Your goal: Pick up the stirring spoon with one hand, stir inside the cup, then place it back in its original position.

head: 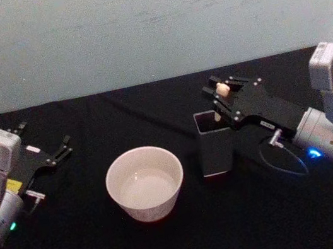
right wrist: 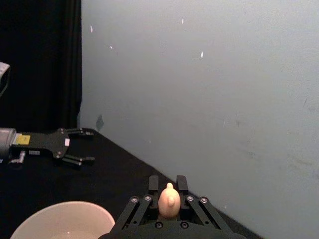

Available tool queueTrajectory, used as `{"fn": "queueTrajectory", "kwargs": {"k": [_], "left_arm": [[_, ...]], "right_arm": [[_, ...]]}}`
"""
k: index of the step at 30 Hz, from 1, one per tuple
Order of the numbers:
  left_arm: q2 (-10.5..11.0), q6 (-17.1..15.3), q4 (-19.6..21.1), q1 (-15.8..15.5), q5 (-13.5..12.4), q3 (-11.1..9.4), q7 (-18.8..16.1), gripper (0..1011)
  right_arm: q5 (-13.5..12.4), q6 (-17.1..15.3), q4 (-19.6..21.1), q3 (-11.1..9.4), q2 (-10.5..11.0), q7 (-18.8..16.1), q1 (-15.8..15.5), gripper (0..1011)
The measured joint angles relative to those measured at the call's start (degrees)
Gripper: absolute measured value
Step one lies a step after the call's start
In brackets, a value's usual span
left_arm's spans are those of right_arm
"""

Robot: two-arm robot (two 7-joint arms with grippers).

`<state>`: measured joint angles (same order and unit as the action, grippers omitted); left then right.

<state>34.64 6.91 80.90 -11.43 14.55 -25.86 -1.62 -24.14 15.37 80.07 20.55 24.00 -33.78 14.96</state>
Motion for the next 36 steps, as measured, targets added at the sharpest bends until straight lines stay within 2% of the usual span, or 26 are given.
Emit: {"fn": "queueTrajectory", "kwargs": {"k": [10,29,32,36], "left_arm": [[0.0,0.0,0.0,0.0,0.0,0.0,0.0,1002],[0.0,0.0,0.0,0.0,0.0,0.0,0.0,1001],[0.0,0.0,0.0,0.0,0.0,0.0,0.0,1001],[0.0,0.0,0.0,0.0,0.0,0.0,0.0,1001]], "right_arm": [[0.1,-1.5,-3.1,0.5,-1.5,0.7,1.1,212],[0.5,-2.0,-3.4,0.6,-1.7,1.3,1.2,212],[0.5,-1.9,-3.4,0.6,-1.6,1.3,1.2,248],[0.4,-1.9,-3.4,0.6,-1.6,1.2,1.1,397]]}}
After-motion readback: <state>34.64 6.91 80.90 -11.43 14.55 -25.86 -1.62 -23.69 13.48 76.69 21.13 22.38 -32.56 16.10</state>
